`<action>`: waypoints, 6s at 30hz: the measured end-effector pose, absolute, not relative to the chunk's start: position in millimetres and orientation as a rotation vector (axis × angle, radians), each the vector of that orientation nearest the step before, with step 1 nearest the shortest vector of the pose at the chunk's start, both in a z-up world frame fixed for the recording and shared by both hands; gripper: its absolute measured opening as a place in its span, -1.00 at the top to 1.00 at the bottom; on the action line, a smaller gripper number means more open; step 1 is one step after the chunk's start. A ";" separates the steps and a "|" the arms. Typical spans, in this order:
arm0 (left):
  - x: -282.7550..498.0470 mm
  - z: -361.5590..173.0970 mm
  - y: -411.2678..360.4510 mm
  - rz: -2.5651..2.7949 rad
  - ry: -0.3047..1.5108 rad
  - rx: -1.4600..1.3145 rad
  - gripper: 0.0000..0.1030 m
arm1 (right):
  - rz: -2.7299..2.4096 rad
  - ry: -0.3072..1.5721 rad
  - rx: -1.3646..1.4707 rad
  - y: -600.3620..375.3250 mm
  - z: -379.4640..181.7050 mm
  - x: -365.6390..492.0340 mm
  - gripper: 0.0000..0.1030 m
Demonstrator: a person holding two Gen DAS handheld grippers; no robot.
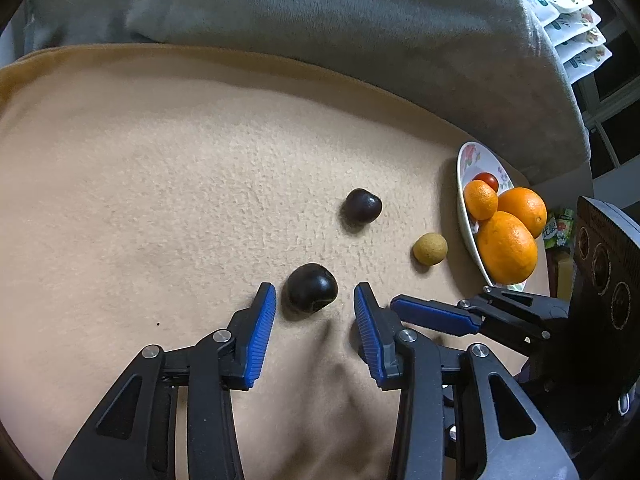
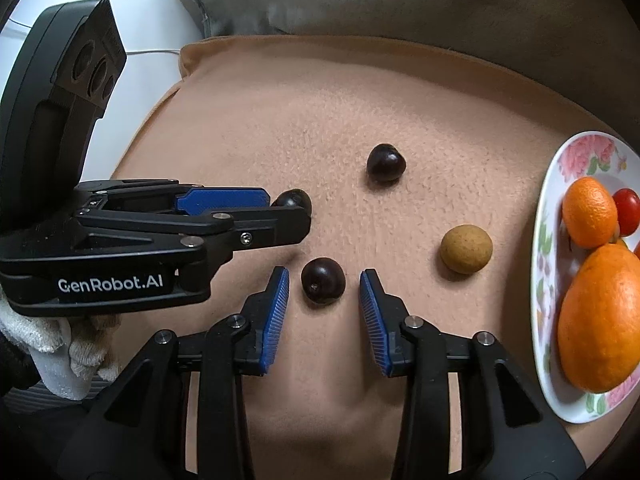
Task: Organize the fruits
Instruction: 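Grasp a dark brown round fruit with the right tool, then lift the dark brown fruit with the right tool over the plate, then lower the dark brown fruit onto the plate and open the right tool, then move the right tool back to the tan round fruit on the cloth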
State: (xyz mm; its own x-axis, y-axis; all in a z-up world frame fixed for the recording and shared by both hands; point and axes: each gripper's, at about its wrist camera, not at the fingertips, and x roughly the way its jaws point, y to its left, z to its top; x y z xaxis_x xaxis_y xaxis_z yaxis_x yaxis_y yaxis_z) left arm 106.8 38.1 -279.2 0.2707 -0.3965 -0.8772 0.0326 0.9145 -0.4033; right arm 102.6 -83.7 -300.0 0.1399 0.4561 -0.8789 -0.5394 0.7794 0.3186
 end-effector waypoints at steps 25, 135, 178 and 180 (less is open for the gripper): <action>112.0 -273.8 38.0 -0.279 1.253 -0.324 0.52 | 0.735 1.223 -0.059 -93.0 -294.4 101.7 0.55; 156.0 -189.9 -136.0 -0.482 1.076 -0.015 -0.40 | 0.357 1.074 0.065 -287.4 -226.2 105.8 -0.53; 111.0 -230.3 2.8 -0.287 1.108 -0.097 -0.35 | 0.689 1.072 -0.184 -158.0 -209.7 168.2 -0.23; 114.5 -236.0 6.4 -0.292 1.116 -0.108 -0.18 | 0.729 1.094 -0.202 -151.4 -216.7 164.8 -0.10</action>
